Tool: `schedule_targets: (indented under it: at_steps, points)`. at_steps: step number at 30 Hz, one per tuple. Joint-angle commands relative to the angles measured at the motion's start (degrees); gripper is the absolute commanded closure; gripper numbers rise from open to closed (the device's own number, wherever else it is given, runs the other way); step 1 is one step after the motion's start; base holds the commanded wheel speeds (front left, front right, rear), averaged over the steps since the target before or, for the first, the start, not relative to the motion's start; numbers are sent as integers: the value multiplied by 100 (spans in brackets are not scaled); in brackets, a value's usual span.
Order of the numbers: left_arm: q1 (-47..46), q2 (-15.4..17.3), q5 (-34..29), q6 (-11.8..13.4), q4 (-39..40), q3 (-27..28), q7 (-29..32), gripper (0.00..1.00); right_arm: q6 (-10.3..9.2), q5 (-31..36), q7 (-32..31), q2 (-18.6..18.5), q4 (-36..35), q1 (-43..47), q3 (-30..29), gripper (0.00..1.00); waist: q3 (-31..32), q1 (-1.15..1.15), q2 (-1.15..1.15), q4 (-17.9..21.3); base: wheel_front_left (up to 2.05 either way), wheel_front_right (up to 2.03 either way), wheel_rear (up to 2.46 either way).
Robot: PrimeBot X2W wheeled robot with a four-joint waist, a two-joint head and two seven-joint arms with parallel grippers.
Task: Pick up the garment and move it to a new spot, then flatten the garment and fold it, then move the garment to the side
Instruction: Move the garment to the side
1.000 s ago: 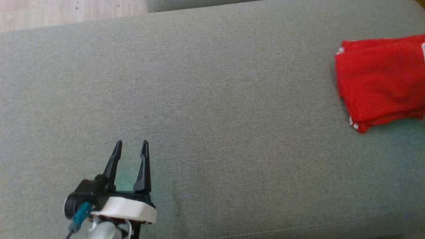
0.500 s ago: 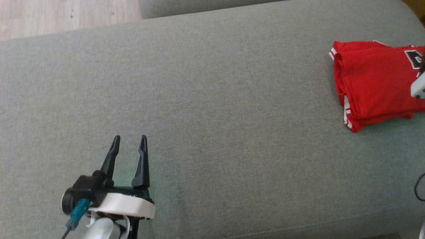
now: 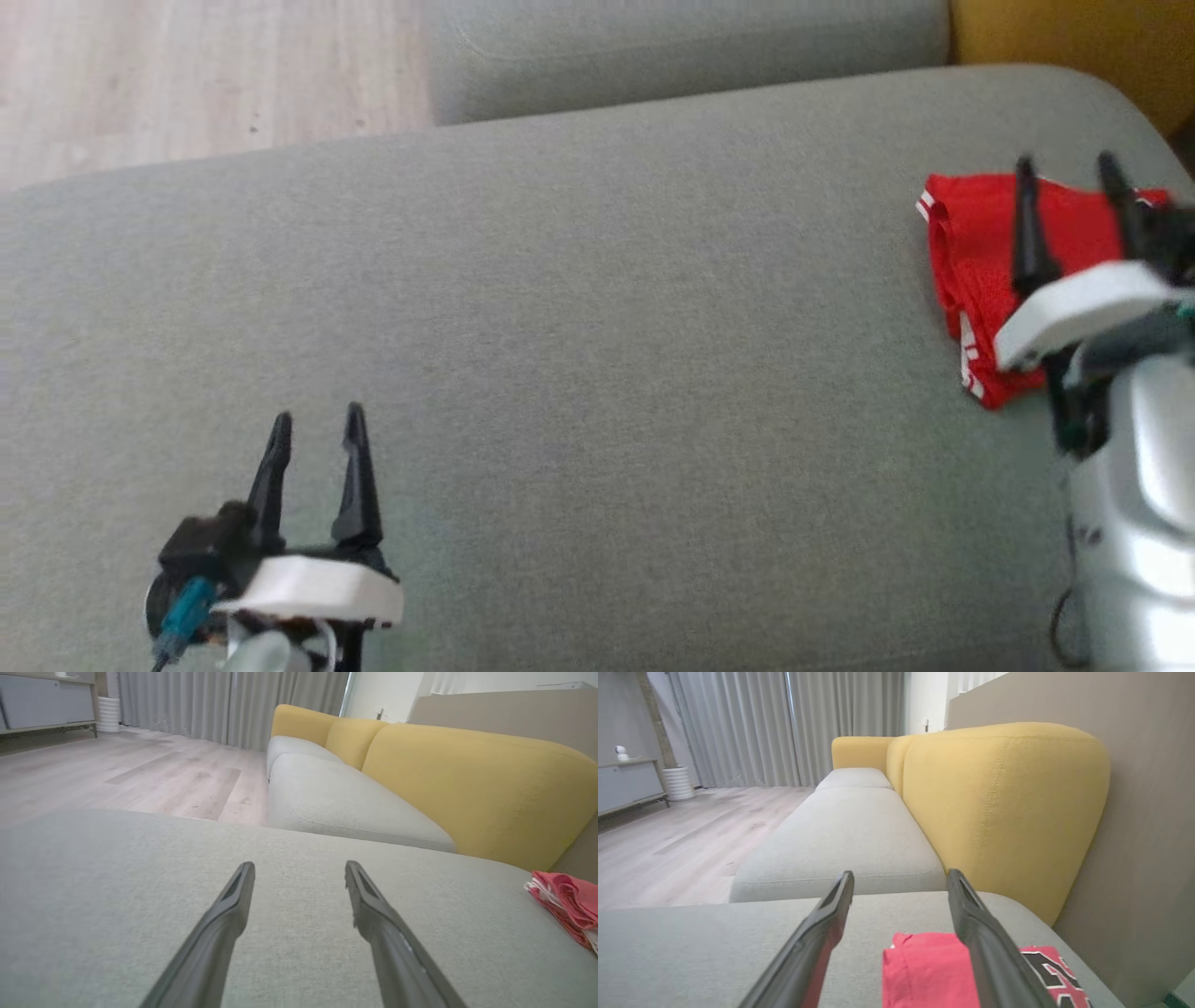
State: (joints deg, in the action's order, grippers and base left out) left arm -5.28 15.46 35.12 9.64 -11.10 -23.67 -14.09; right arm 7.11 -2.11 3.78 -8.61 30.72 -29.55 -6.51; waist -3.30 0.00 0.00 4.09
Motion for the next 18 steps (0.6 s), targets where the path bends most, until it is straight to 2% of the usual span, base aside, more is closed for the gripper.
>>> schedule_targets:
  at_steps: [1,9,18]
  points:
    - [-98,53,34,48,119,271,-65,0,37,-39,49,41,-258,-87,135,0,99,0,0,-100,0,0,0]
    - [268,39,82,61,-38,497,-83,0,37,-20,29,475,-1336,1299,469,0,377,0,0,-410,0,0,0]
    - [424,21,0,18,-100,272,-35,0,37,-313,95,570,-2152,2481,667,0,471,0,0,-647,0,0,0]
